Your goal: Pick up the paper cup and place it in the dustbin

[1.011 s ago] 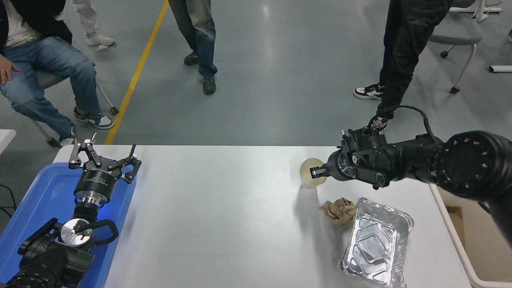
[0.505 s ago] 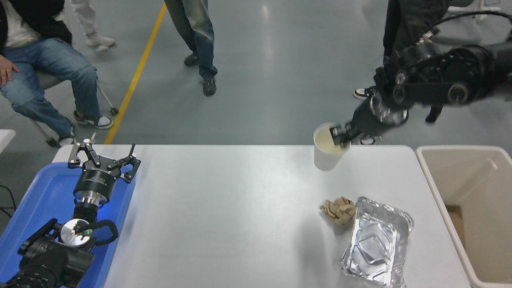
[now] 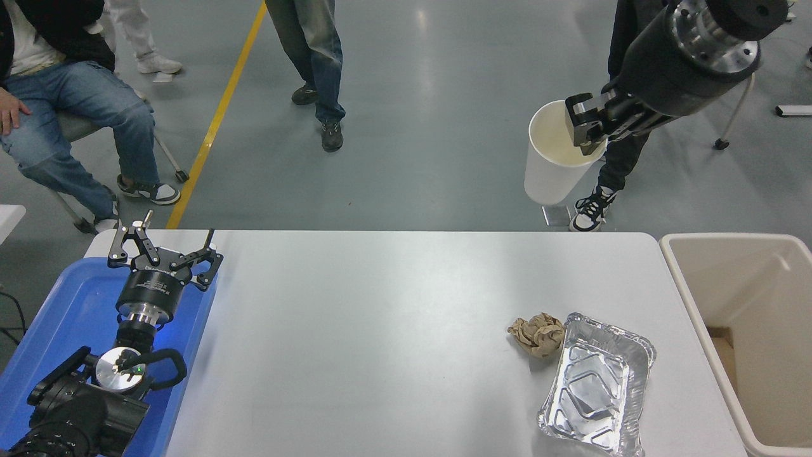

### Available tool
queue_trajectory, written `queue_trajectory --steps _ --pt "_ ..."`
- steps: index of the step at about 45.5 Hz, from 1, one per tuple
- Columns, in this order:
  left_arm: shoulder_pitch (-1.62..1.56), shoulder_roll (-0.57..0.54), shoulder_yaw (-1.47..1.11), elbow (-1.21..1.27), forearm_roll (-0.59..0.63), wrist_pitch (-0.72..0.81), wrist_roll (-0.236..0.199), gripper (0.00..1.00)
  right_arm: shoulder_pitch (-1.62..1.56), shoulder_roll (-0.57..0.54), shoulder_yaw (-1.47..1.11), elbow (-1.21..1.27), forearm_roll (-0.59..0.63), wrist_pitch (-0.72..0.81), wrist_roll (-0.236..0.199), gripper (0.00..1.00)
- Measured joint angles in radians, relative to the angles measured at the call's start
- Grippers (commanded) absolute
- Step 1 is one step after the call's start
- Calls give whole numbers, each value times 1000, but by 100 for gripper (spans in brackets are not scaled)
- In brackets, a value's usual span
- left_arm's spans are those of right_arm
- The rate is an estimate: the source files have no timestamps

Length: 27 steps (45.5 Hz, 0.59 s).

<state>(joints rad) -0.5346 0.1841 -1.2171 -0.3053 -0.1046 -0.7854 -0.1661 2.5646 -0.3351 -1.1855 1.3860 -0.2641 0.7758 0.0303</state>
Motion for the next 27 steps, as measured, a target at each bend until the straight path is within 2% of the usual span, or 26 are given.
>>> queue_trajectory --steps 6,12,27 --pt "1 0 -1 0 -1 0 -1 99 -14 -46 -87 -4 -42 -31 -2 0" --pt "1 0 -2 1 -1 0 -1 99 -80 -136 -180 -32 -108 -119 -2 0" --pt "1 0 -2 0 -1 0 -1 99 -519 -418 -245 -286 -223 -467 0 0"
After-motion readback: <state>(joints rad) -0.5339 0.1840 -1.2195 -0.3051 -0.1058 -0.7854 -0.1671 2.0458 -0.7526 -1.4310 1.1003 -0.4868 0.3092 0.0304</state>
